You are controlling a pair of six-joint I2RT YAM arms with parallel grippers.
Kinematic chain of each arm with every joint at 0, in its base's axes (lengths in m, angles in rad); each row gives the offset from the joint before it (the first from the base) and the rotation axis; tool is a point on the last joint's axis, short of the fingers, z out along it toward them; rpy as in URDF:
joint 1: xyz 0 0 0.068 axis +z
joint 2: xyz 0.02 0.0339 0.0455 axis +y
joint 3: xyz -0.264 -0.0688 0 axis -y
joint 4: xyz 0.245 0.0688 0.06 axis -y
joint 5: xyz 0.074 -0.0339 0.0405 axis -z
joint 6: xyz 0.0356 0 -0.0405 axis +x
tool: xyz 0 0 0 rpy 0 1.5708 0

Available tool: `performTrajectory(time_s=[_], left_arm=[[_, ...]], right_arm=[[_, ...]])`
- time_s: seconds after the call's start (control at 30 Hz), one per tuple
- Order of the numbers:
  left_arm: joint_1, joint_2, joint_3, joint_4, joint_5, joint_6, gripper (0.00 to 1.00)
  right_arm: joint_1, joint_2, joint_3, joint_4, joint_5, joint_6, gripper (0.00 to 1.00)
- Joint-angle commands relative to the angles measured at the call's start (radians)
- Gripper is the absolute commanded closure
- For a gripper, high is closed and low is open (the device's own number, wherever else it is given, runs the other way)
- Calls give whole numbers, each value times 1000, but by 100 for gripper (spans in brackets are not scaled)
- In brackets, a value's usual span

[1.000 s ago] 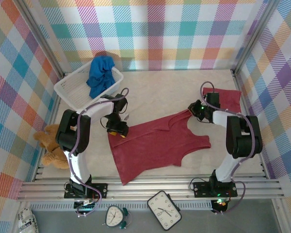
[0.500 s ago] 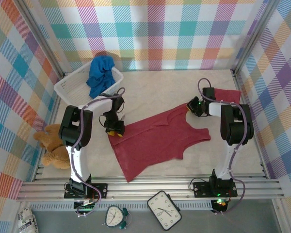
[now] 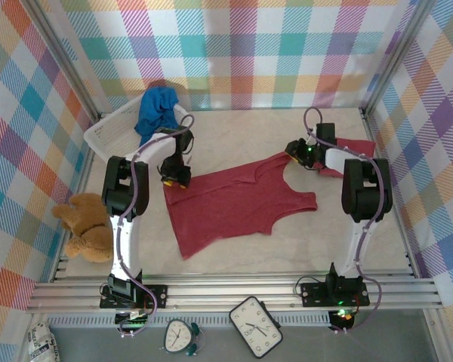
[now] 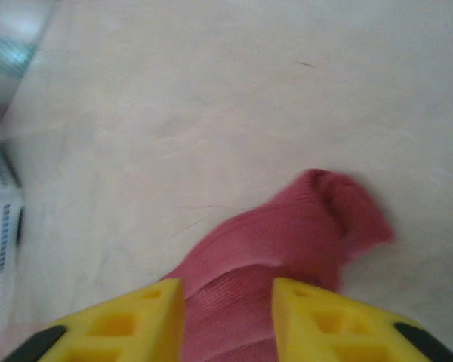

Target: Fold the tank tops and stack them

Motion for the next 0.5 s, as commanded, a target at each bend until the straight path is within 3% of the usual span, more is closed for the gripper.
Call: performTrajectory(time_s=[0.0,0.1,0.23,0.47], left_arm=[[-9,-69,30,-46,-2,22,50],[-42,-186,-49,-60,52,-2,46],[-90,-367,-271,-30,133,-111,45],[-237,-661,-650,83,237,-432,42]], right_arm=[[16,-199,-86,-27,-70,-240,53],[40,-352,-212,-29,-87,-404,43],[90,-489,-308,-136,-146,-556,40],[310,-679,-453,-334,-22,-939,38]])
